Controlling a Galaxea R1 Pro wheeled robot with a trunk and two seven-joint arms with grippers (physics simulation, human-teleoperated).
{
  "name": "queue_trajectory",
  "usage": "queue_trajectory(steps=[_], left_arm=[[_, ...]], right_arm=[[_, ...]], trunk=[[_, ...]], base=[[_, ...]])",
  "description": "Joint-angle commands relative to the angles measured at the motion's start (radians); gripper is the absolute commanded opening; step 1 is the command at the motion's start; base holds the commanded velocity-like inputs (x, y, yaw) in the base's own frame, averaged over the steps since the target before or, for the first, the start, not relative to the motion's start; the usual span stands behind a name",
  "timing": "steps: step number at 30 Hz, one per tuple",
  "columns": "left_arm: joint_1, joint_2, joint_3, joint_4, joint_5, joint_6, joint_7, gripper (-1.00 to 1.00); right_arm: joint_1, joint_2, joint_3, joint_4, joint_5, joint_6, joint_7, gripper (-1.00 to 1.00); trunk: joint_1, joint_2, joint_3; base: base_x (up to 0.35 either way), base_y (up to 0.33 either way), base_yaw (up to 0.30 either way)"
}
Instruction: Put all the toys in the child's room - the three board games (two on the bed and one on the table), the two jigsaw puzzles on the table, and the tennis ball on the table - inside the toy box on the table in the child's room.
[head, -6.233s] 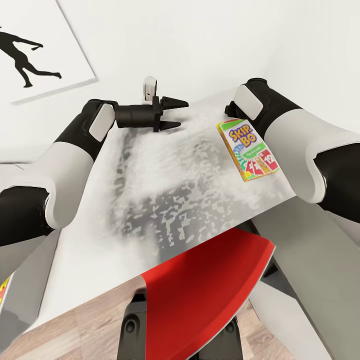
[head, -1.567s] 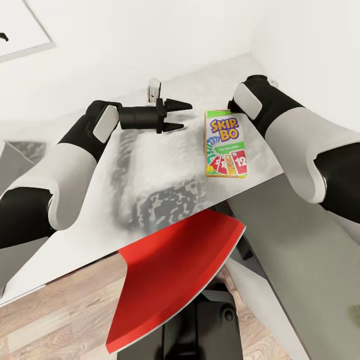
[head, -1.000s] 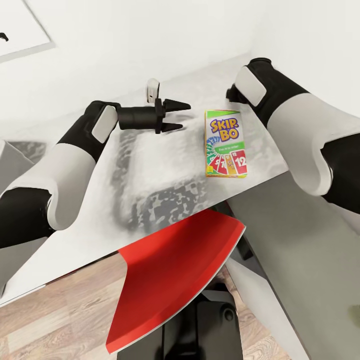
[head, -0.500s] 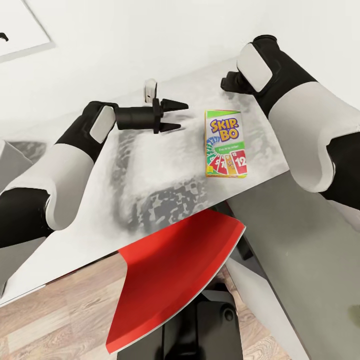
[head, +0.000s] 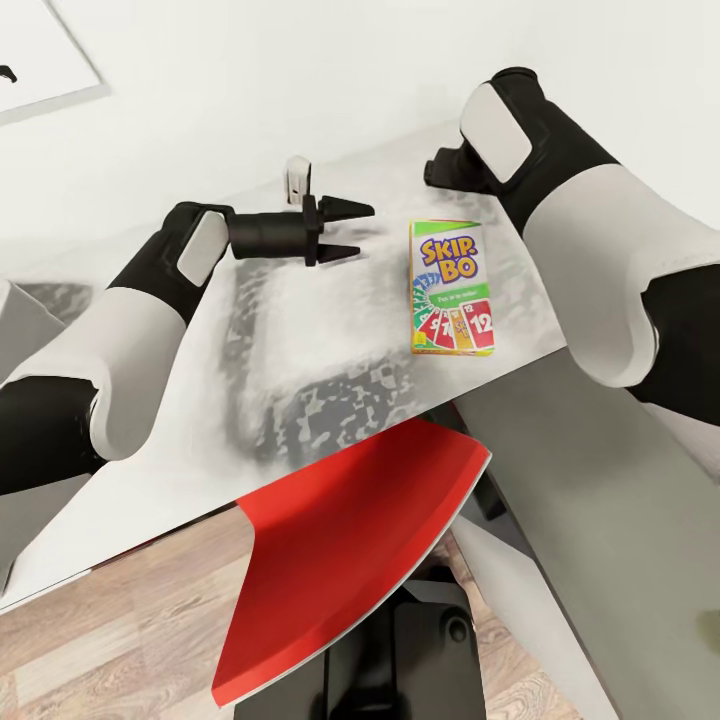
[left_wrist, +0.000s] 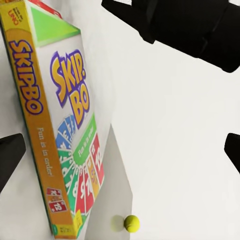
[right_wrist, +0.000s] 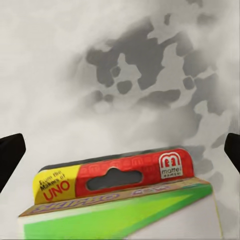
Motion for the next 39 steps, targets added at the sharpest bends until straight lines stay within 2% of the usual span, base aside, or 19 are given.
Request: queue_trajectory(steps=[1,5,10,15,20,25,30,35,39], left_arm=[[-0.001,0.0,-0.002,0.0,-0.001,0.003,-0.004,1.0],[-0.001,0.001,0.001,-0.002,0.01,0.003,-0.011,1.0],[-0.001,0.012,0.003,-0.004,0.06,0.003,-0.029,1.0],[-0.001,0.02,0.006,-0.005,0.082,0.003,-0.035,1.0],[-0.001,0.021,0.007,-0.008,0.087,0.003,-0.046,1.0],[-0.001,0.02,0.007,-0.015,0.096,0.003,-0.108,1.0],[-0.001,0.02,0.003,-0.017,0.098,0.003,-0.14,1.0],[-0.001,0.021,-0.006,-0.017,0.097,0.003,-0.15,1.0],[-0.001,0.021,-0.012,-0.018,0.095,0.003,-0.153,1.0]], right_arm=[[-0.001,0.0,0.008,-0.001,-0.01,0.005,-0.005,1.0],[0.0,0.001,0.007,-0.001,-0.01,0.022,0.029,1.0],[0.0,0.002,0.008,0.0,-0.01,0.067,0.076,1.0],[0.0,0.003,0.008,0.001,-0.01,0.084,0.093,1.0],[0.0,0.004,0.008,0.001,-0.01,0.09,0.097,1.0],[0.0,0.005,0.008,0.001,-0.008,0.093,0.117,1.0],[0.0,0.008,0.009,0.001,-0.008,0.105,0.151,1.0],[0.0,0.02,0.008,0.0,-0.01,0.139,0.175,1.0],[0.0,0.02,0.008,0.0,-0.01,0.149,0.181,1.0]], trunk=[[0.001,-0.002,-0.001],[0.001,-0.002,-0.001],[0.001,-0.002,-0.001],[0.001,-0.002,-0.001],[0.001,-0.002,-0.001],[0.001,-0.002,-0.001],[0.001,-0.002,-0.001],[0.001,-0.002,-0.001],[0.001,-0.002,-0.001]], base=[[0.0,0.0,0.0],[0.0,0.0,0.0],[0.0,0.0,0.0],[0.0,0.0,0.0],[0.0,0.0,0.0],[0.0,0.0,0.0],[0.0,0.0,0.0],[0.0,0.0,0.0],[0.0,0.0,0.0]])
